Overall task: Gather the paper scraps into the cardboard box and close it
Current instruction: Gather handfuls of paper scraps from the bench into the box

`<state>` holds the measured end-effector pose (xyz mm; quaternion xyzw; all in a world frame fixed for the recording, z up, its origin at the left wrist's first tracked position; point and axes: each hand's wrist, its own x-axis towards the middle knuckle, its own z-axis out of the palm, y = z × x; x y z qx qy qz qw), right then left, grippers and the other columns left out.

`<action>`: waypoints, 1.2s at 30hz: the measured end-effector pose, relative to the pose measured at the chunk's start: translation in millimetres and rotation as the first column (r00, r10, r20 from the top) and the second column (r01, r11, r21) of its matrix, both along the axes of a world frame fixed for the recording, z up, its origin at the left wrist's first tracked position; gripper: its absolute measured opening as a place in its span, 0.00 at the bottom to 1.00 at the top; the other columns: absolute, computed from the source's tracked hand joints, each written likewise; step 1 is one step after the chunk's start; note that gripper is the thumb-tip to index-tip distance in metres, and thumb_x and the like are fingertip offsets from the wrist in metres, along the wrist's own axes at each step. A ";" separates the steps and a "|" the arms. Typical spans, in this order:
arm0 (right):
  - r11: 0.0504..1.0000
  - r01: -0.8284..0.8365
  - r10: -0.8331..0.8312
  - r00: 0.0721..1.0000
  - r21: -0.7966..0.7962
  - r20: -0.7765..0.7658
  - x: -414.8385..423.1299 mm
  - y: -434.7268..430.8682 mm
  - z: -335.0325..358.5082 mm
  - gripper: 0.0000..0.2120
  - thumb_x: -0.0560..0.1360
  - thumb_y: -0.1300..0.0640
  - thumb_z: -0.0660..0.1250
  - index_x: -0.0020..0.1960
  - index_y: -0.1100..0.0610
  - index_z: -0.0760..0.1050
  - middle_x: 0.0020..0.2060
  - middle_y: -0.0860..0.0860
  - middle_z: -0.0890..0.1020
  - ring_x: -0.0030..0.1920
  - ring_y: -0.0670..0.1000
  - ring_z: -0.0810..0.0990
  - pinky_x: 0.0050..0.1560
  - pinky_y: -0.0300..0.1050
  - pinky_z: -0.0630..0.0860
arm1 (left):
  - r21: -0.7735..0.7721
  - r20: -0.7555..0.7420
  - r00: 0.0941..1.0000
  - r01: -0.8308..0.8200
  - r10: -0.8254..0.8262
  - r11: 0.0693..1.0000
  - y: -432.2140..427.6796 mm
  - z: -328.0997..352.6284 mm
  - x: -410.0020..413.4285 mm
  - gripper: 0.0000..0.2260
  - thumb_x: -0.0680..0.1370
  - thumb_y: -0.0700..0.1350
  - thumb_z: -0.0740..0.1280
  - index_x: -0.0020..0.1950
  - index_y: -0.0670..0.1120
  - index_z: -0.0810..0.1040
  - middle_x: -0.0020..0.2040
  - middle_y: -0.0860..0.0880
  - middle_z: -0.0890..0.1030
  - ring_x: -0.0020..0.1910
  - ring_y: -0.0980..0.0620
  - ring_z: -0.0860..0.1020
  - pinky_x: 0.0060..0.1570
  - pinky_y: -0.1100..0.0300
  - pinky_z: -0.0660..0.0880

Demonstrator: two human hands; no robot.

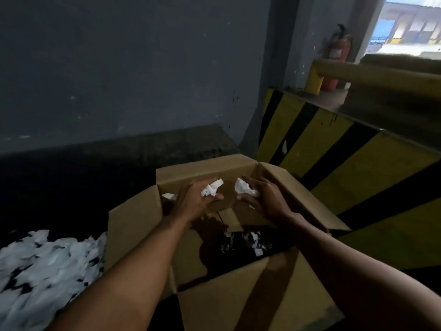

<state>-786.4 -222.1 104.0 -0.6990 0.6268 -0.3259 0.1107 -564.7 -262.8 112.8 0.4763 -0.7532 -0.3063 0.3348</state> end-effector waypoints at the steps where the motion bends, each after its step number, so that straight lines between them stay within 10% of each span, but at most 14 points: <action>1: 1.000 -0.004 0.004 1.000 0.014 -0.004 -2.9 -8.2 -2.5 0.31 0.72 0.41 0.71 0.71 0.52 0.71 0.63 0.53 0.79 0.64 0.53 0.75 0.57 0.40 0.69 | 0.012 0.030 1.000 -0.002 0.001 1.000 -6.5 -2.7 -2.8 0.24 0.70 0.52 0.75 0.65 0.49 0.77 0.59 0.50 0.78 0.58 0.52 0.75 0.55 0.58 0.71; 10: 0.980 -0.058 0.060 0.998 0.190 -0.003 -19.7 -51.6 -24.9 0.23 0.69 0.41 0.73 0.56 0.56 0.81 0.54 0.51 0.83 0.56 0.49 0.78 0.50 0.41 0.71 | 0.112 0.223 0.974 0.017 -0.041 0.994 -43.1 -32.9 -10.7 0.21 0.65 0.56 0.76 0.57 0.56 0.80 0.56 0.52 0.79 0.55 0.53 0.76 0.56 0.53 0.74; 19: 0.964 -0.134 0.150 0.987 0.231 -0.053 -33.5 -59.6 -27.8 0.29 0.73 0.45 0.72 0.69 0.55 0.72 0.61 0.55 0.79 0.64 0.55 0.75 0.59 0.45 0.72 | 0.157 0.291 0.956 -0.082 0.034 0.984 -32.3 -33.5 -16.7 0.40 0.60 0.60 0.79 0.69 0.53 0.72 0.61 0.53 0.79 0.59 0.53 0.77 0.60 0.52 0.75; 22: 0.967 -0.151 0.163 0.986 0.204 -0.040 -35.0 -54.6 -20.9 0.33 0.71 0.41 0.72 0.70 0.55 0.71 0.62 0.55 0.79 0.65 0.54 0.74 0.60 0.44 0.70 | 0.093 0.270 0.957 -0.132 0.103 0.987 -22.1 -30.4 -16.0 0.39 0.59 0.69 0.74 0.67 0.57 0.73 0.59 0.54 0.80 0.57 0.54 0.77 0.58 0.50 0.76; 26: 0.968 -0.173 0.170 0.985 0.181 0.034 -27.1 -43.7 -6.6 0.38 0.69 0.34 0.69 0.72 0.53 0.69 0.68 0.53 0.74 0.68 0.55 0.72 0.66 0.49 0.70 | -0.020 0.232 0.944 -0.238 0.236 0.971 12.3 -2.3 -14.7 0.33 0.68 0.52 0.77 0.70 0.49 0.70 0.65 0.50 0.74 0.64 0.53 0.70 0.62 0.58 0.66; 36: 0.901 -0.433 0.432 0.900 0.011 0.054 79.2 11.6 40.9 0.33 0.76 0.34 0.58 0.76 0.47 0.57 0.75 0.52 0.61 0.72 0.56 0.64 0.69 0.59 0.66 | -0.295 0.244 0.751 -0.545 0.613 0.785 129.7 45.7 65.3 0.34 0.72 0.58 0.71 0.73 0.49 0.64 0.71 0.47 0.66 0.69 0.49 0.66 0.67 0.49 0.67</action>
